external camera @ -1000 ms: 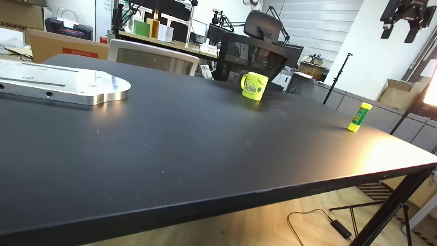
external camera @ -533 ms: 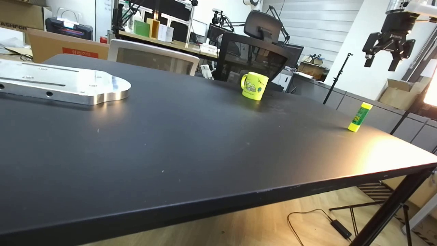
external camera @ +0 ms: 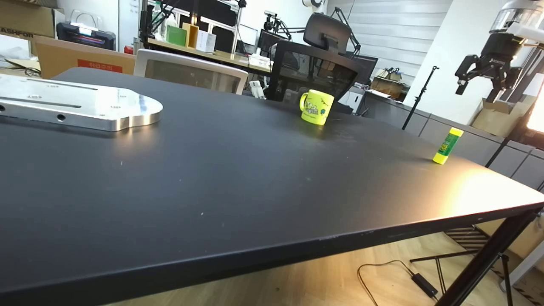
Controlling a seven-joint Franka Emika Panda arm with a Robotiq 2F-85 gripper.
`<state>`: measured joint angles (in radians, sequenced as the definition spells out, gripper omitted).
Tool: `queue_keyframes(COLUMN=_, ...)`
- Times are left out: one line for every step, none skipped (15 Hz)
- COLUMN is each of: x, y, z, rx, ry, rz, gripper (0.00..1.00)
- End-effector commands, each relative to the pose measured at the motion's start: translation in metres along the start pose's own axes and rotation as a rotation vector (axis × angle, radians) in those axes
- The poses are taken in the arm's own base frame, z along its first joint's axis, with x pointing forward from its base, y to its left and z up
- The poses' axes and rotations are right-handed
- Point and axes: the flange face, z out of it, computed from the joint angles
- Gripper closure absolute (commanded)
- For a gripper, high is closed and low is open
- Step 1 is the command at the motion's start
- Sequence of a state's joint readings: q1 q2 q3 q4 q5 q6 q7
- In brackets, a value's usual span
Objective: Put the yellow object in the yellow mug cup
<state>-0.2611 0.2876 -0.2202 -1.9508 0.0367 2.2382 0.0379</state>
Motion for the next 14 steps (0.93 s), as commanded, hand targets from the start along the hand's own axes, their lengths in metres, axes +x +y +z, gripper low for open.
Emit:
queue_keyframes(x=-0.004, y=0.013, z=0.011, rx=0.015, ry=0.047, rz=0.066, gripper=0.0)
queue_keyframes(x=-0.007, y=0.015, z=0.017, rx=0.018, ry=0.052, rz=0.078, gripper=0.0)
queue_keyframes(x=-0.01, y=0.016, z=0.023, rx=0.02, ry=0.052, rz=0.09, gripper=0.0)
queue_keyframes(x=-0.012, y=0.017, z=0.028, rx=0.025, ry=0.055, rz=0.101, gripper=0.0)
queue_keyframes(x=-0.015, y=0.018, z=0.034, rx=0.026, ry=0.062, rz=0.107, gripper=0.0)
queue_keyframes(x=-0.017, y=0.018, z=0.039, rx=0.019, ry=0.077, rz=0.116, gripper=0.0)
queue_keyframes(x=-0.02, y=0.019, z=0.044, rx=0.016, ry=0.083, rz=0.121, gripper=0.0)
queue_keyframes(x=-0.021, y=0.02, z=0.049, rx=0.011, ry=0.091, rz=0.124, gripper=0.0)
queue_keyframes(x=-0.023, y=0.021, z=0.055, rx=0.003, ry=0.084, rz=0.134, gripper=0.0)
queue_keyframes(x=-0.025, y=0.022, z=0.06, rx=-0.013, ry=0.055, rz=0.136, gripper=0.0)
queue_keyframes(x=-0.021, y=0.021, z=0.054, rx=0.004, ry=0.066, rz=0.094, gripper=0.0)
queue_keyframes(x=-0.023, y=0.022, z=0.059, rx=0.0, ry=0.057, rz=0.099, gripper=0.0)
queue_keyframes(x=-0.024, y=0.023, z=0.062, rx=-0.002, ry=0.052, rz=0.102, gripper=0.0)
queue_keyframes(x=-0.024, y=0.023, z=0.063, rx=-0.002, ry=0.05, rz=0.104, gripper=0.0)
